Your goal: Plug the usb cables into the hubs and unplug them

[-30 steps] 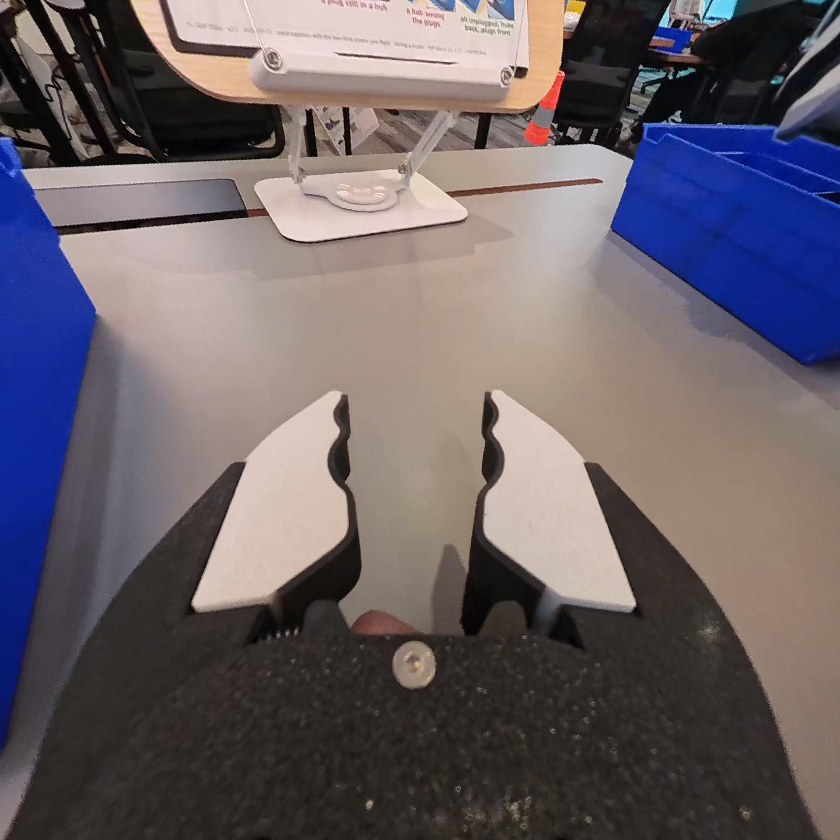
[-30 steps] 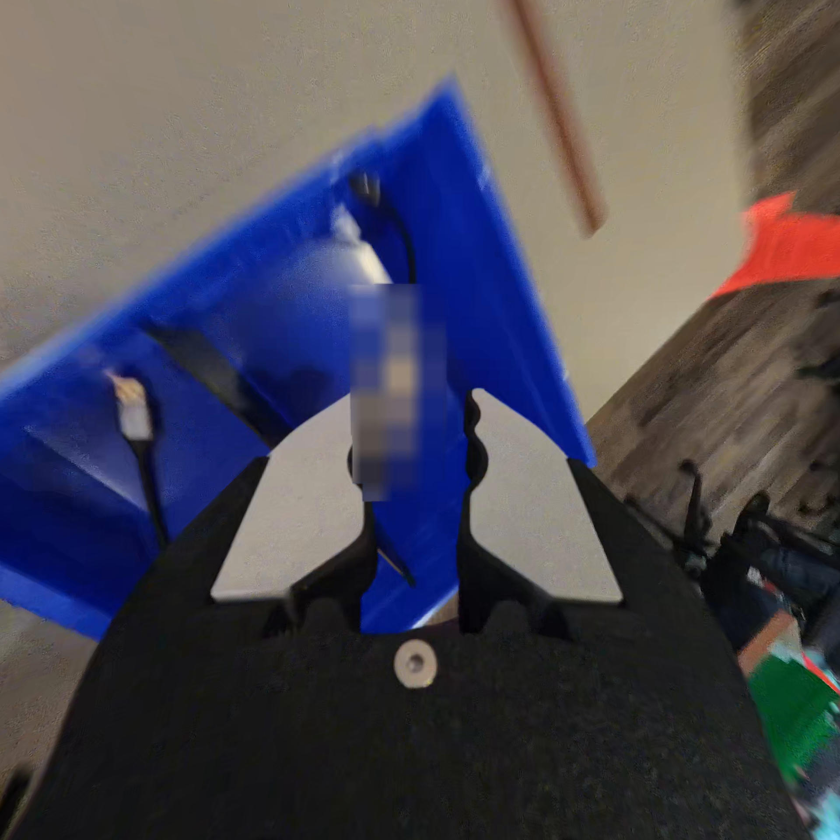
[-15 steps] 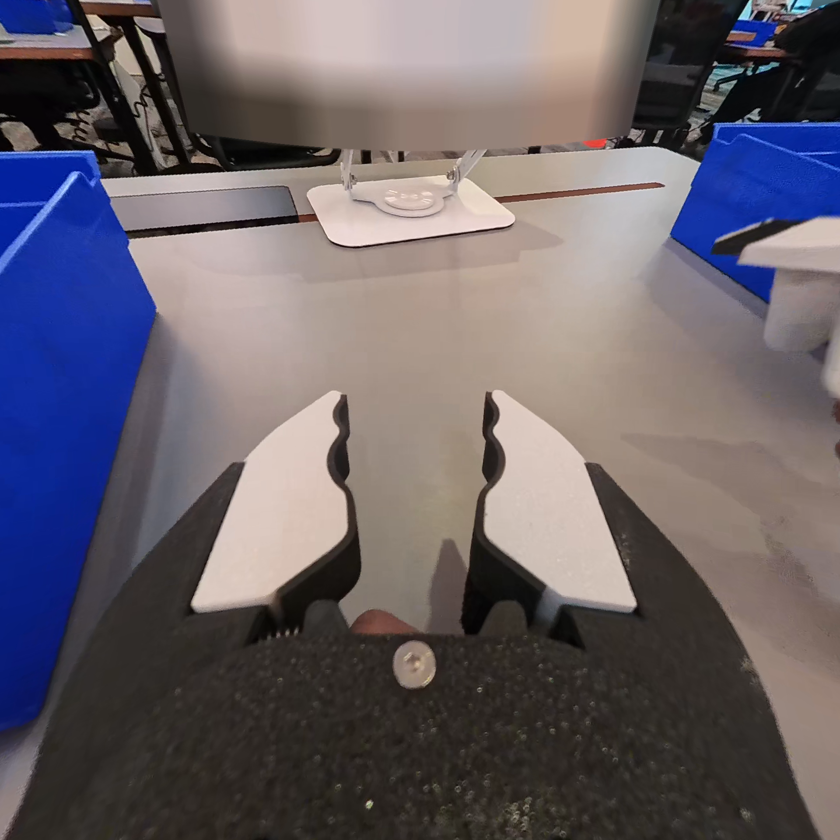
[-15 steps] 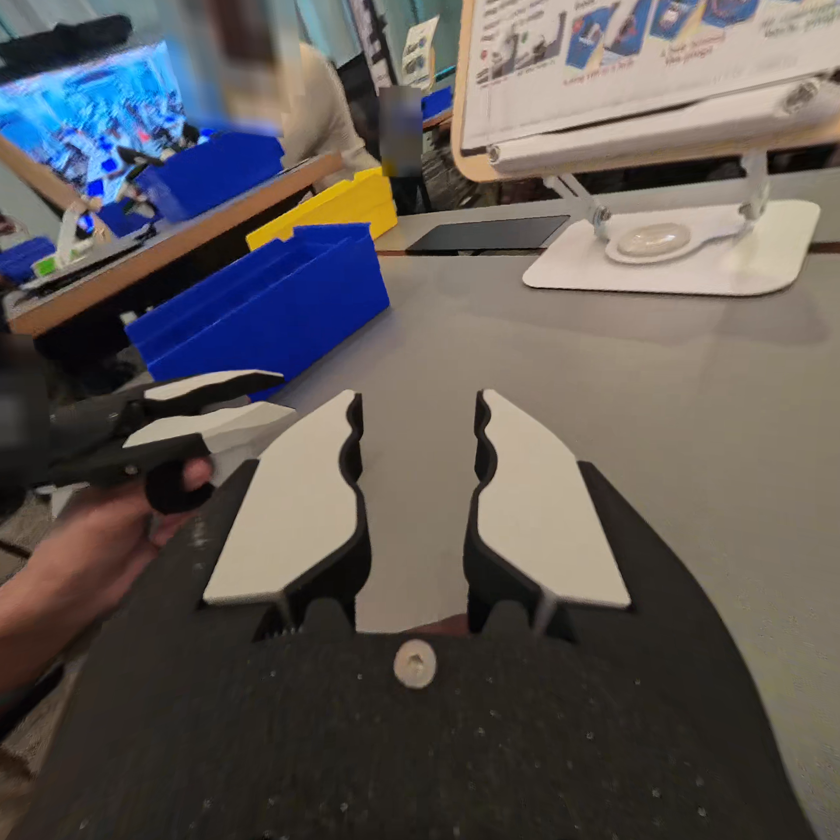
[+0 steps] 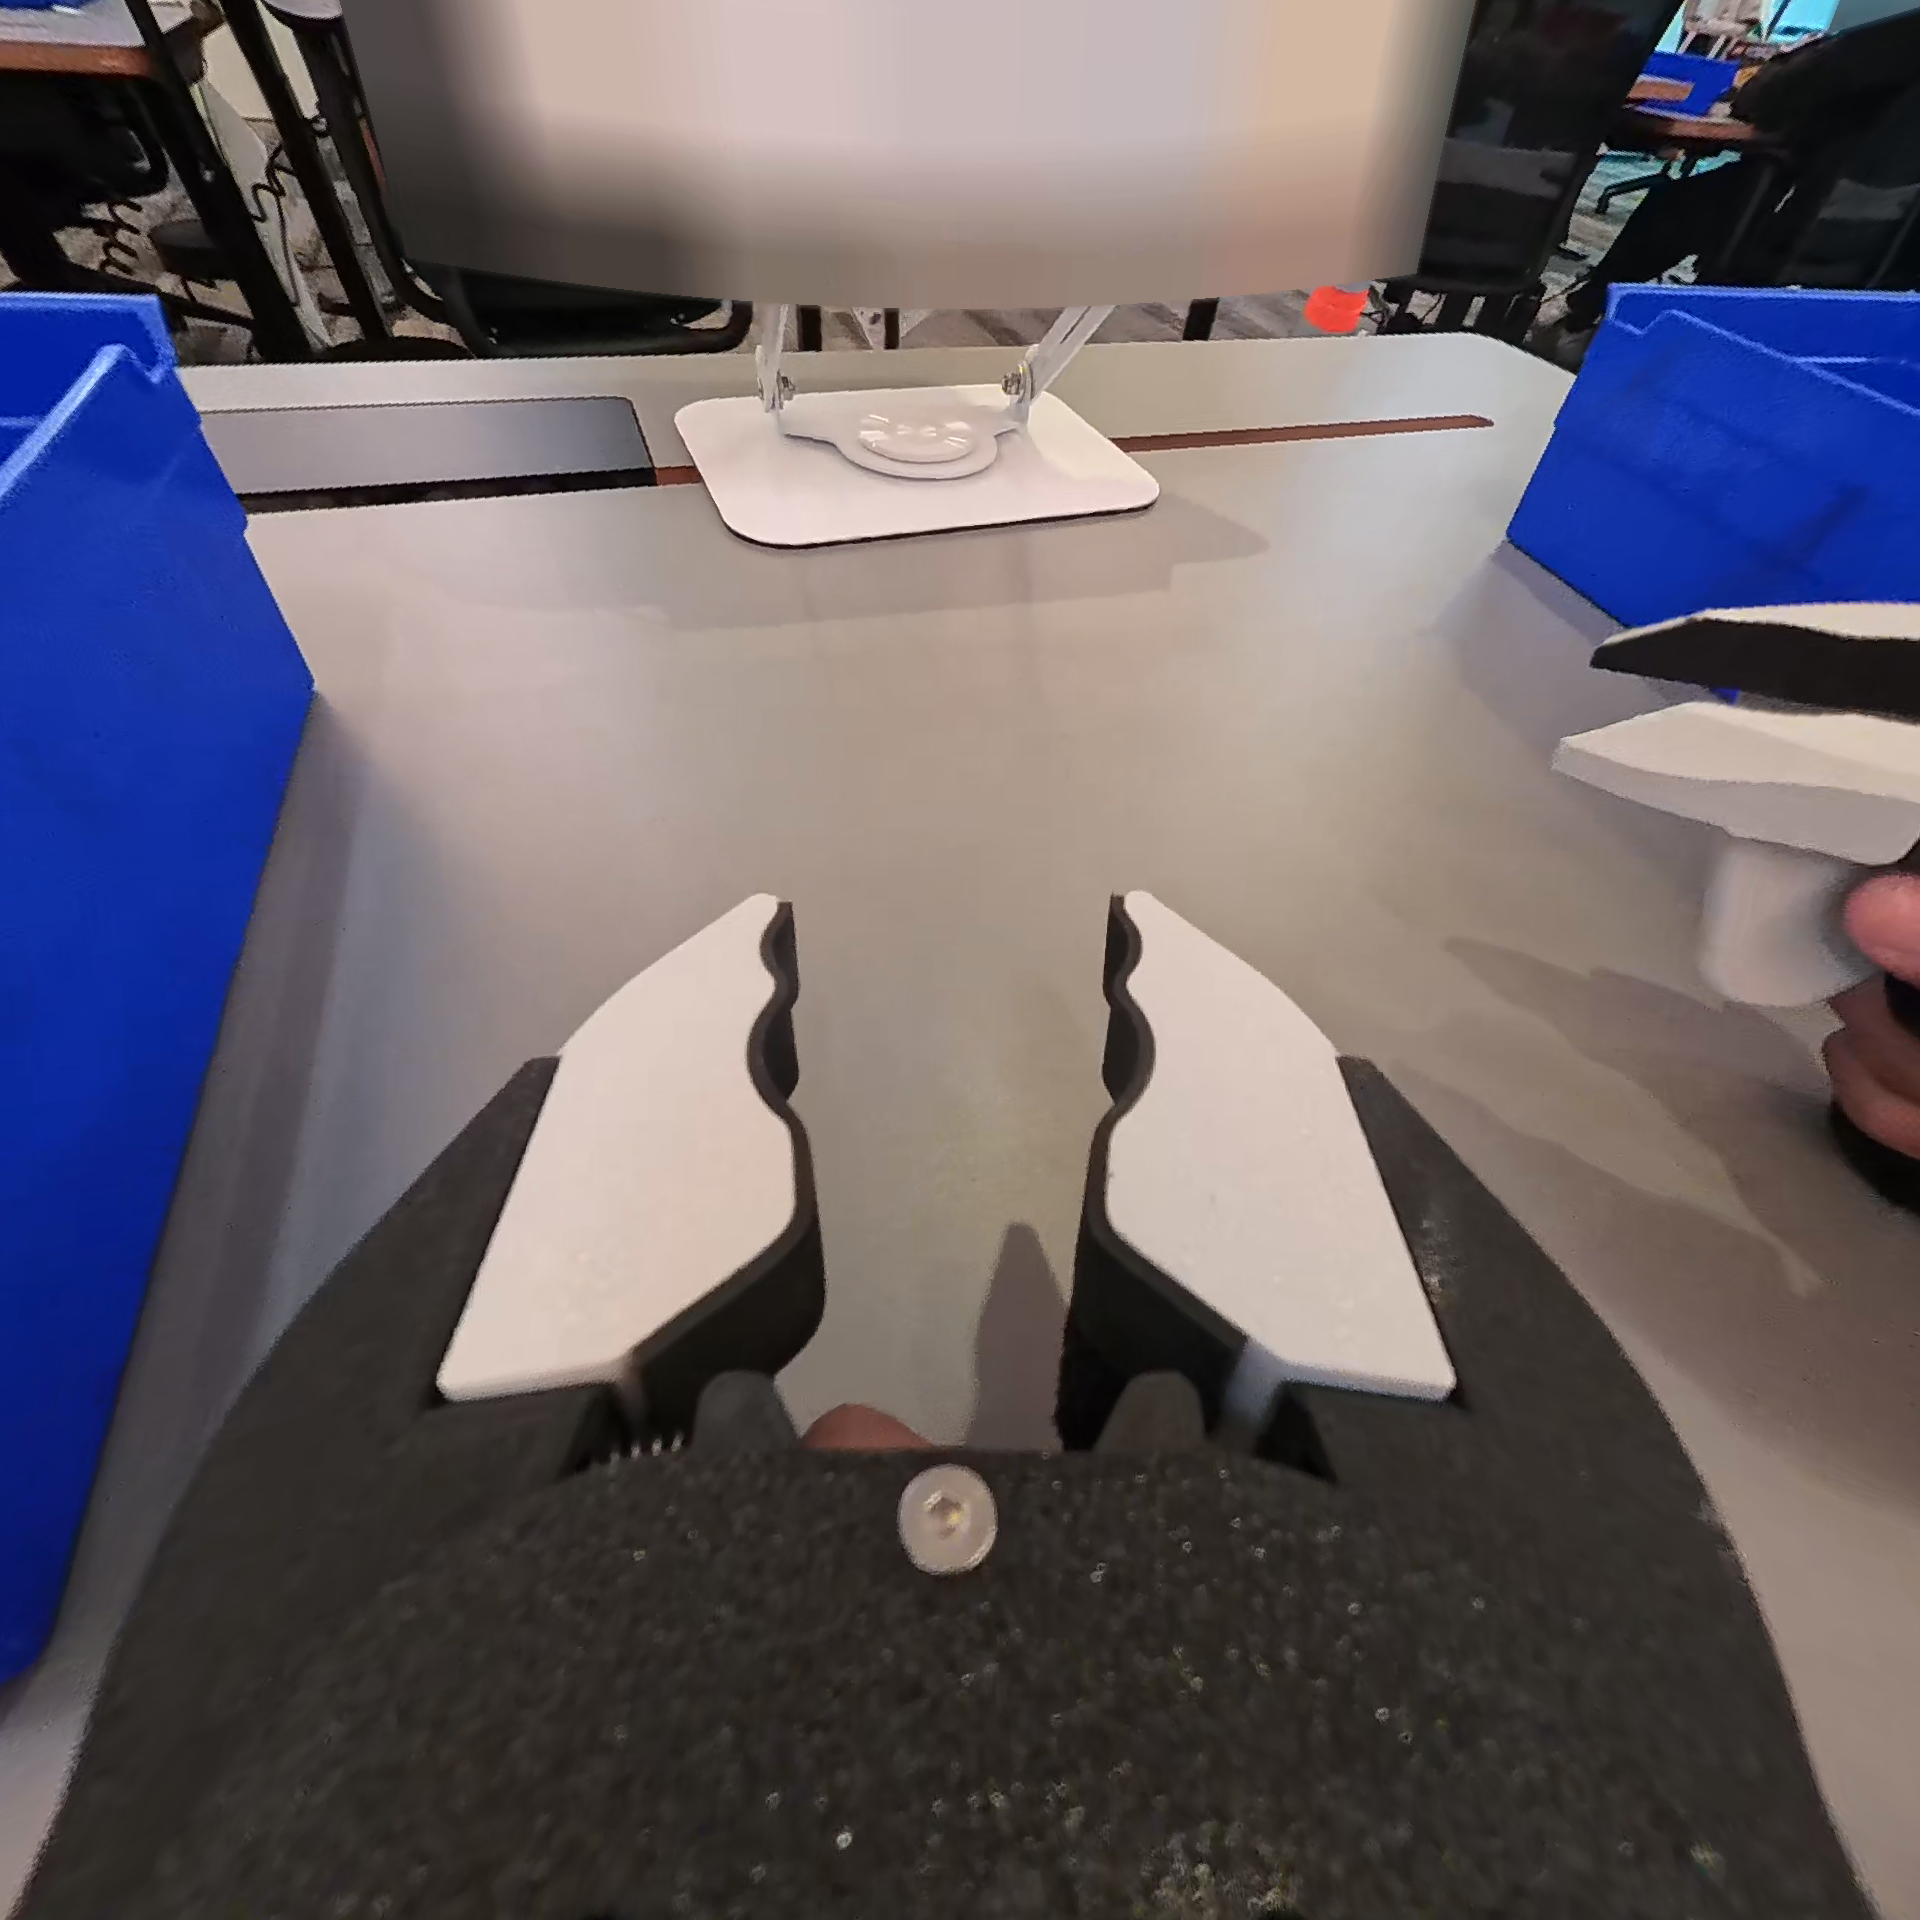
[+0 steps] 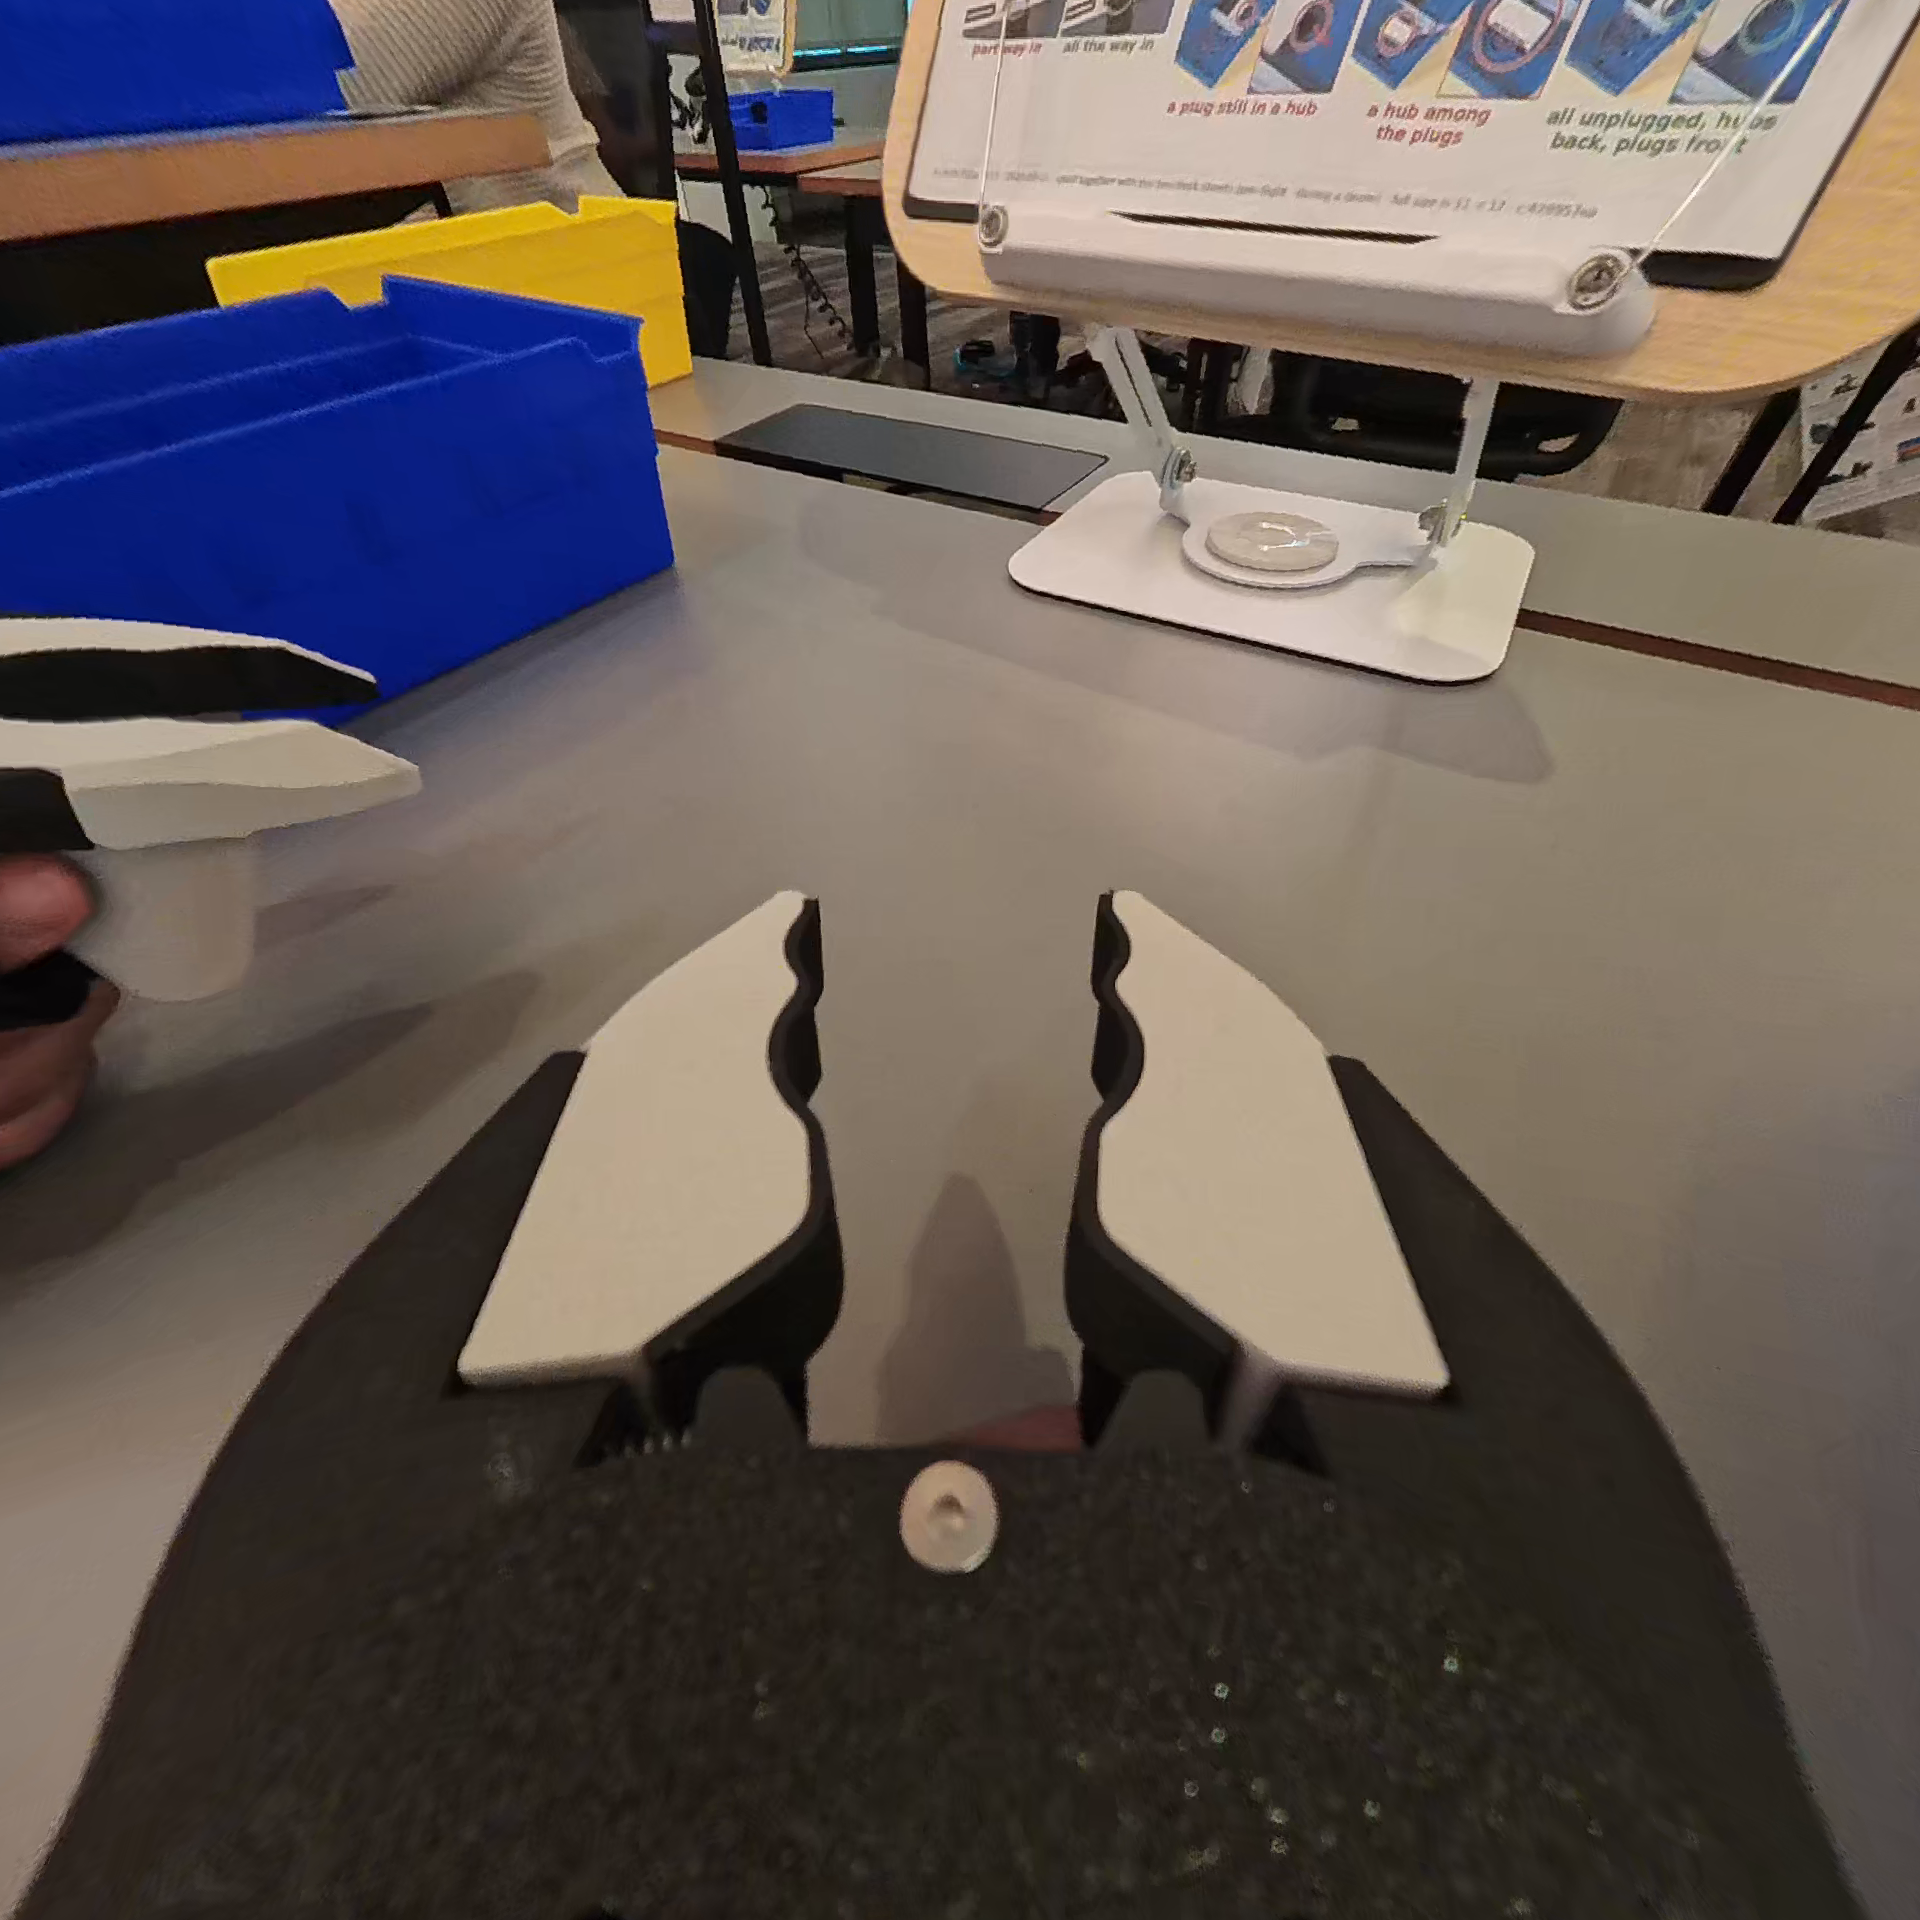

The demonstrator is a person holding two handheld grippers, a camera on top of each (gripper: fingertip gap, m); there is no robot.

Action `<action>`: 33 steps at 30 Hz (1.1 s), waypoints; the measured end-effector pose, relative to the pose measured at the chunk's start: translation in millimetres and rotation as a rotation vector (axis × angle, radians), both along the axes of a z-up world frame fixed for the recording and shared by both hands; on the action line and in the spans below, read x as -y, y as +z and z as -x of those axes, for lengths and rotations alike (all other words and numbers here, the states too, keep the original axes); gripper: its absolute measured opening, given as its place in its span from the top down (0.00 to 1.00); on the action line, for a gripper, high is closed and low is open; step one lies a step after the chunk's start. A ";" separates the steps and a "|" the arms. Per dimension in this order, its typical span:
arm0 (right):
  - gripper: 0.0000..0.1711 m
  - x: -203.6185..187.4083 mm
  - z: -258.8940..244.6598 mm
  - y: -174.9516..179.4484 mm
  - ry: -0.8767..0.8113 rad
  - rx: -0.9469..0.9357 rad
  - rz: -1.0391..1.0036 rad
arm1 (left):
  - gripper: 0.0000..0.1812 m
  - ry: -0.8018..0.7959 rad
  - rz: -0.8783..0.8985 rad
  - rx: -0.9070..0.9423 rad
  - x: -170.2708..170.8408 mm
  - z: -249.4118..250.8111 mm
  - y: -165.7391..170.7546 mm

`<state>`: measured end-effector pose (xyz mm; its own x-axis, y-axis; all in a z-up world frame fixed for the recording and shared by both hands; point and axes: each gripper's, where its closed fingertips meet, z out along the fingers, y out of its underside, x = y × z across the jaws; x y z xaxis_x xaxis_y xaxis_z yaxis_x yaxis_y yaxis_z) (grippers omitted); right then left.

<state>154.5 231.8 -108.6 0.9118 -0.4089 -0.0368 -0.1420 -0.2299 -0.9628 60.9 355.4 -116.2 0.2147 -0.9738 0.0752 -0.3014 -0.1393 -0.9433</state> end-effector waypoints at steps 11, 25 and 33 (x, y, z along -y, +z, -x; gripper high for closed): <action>0.72 1.6 0.2 0.9 0.016 -0.041 -0.031 | 0.69 -0.026 -0.014 -0.032 4.9 -2.9 -4.6; 0.73 -1.6 2.3 -1.2 0.034 -0.045 -0.020 | 0.70 -0.064 -0.044 -0.004 12.7 -2.2 0.7; 0.74 -5.6 4.7 -1.5 0.058 -0.067 -0.025 | 0.70 -0.086 -0.205 -0.092 -43.6 72.0 87.6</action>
<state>149.8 237.4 -110.1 0.9290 -0.3542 -0.1077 -0.1933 -0.2160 -0.9571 -11.1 399.1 -28.6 0.1270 -0.9817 -0.1419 -0.3898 0.0821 -0.9172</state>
